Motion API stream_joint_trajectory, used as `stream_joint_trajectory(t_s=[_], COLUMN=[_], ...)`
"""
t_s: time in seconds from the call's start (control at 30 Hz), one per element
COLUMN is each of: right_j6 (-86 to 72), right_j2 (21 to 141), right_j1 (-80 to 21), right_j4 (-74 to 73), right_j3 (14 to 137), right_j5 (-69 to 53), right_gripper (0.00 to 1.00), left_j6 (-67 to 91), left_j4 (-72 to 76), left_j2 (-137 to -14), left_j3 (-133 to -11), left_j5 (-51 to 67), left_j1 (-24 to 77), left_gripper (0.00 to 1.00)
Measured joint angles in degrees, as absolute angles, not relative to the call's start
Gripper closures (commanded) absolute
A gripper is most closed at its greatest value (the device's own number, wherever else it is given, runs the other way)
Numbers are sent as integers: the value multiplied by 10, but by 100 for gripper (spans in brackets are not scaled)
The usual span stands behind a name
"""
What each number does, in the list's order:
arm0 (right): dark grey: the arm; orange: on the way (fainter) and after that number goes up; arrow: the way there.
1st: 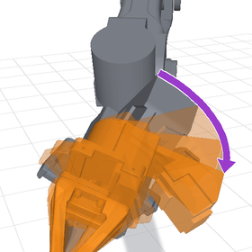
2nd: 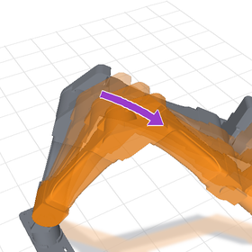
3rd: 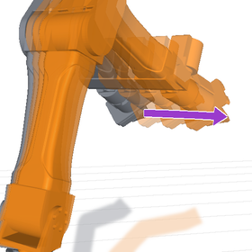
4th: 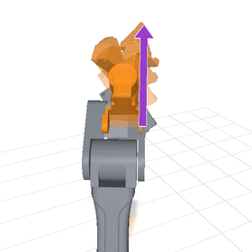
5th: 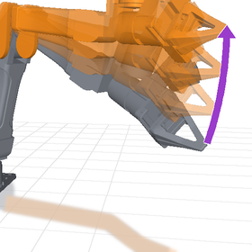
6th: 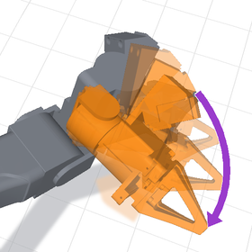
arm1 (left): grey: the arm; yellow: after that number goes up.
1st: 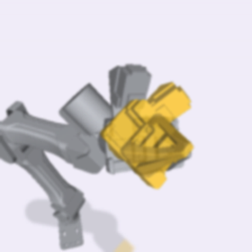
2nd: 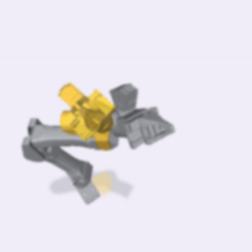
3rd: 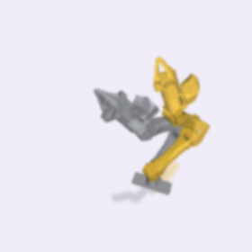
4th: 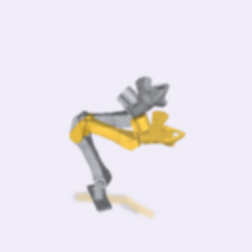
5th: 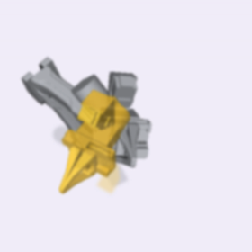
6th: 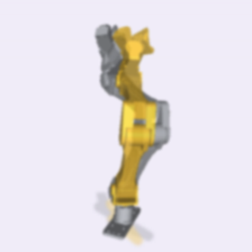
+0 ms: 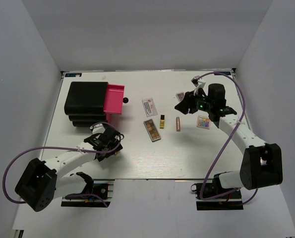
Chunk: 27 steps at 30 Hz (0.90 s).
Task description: Organize the makeup
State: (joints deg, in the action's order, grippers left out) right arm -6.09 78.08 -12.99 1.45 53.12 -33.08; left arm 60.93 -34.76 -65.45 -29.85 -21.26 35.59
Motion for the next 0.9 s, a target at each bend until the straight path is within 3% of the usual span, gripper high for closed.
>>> stream_joint_trajectory(t_s=[0.23,0.33,0.37,0.47,0.57,0.77,0.9], right_j6=[-67,-70,-71,-72,-73,-76,-76], right_j2=[781,781,781,781,781,781,781], right_j1=[-121,-117,-116,-113,-110,-109,-109], right_j4=[15,15,15,15,15,16,16], right_j3=[526,526,526,526,526,526,526], right_j5=[-341,-347,-348,-350,-354,-360,-362], right_gripper=[46,46,46,46,46,46,46], left_j6=[622,625,626,628,620,522,444], left_j4=[-335,-332,-331,-330,-348,-348,-345], left_j2=[-682,-684,-682,-661,-628,-566,-585], left_j3=[-303,-301,-299,-289,-283,-326,-421], left_j5=[-255,-263,-265,-258,-239,-126,-37], left_j1=[363,366,366,368,380,411,434], left_gripper=[32,51,63,78,87,95,98])
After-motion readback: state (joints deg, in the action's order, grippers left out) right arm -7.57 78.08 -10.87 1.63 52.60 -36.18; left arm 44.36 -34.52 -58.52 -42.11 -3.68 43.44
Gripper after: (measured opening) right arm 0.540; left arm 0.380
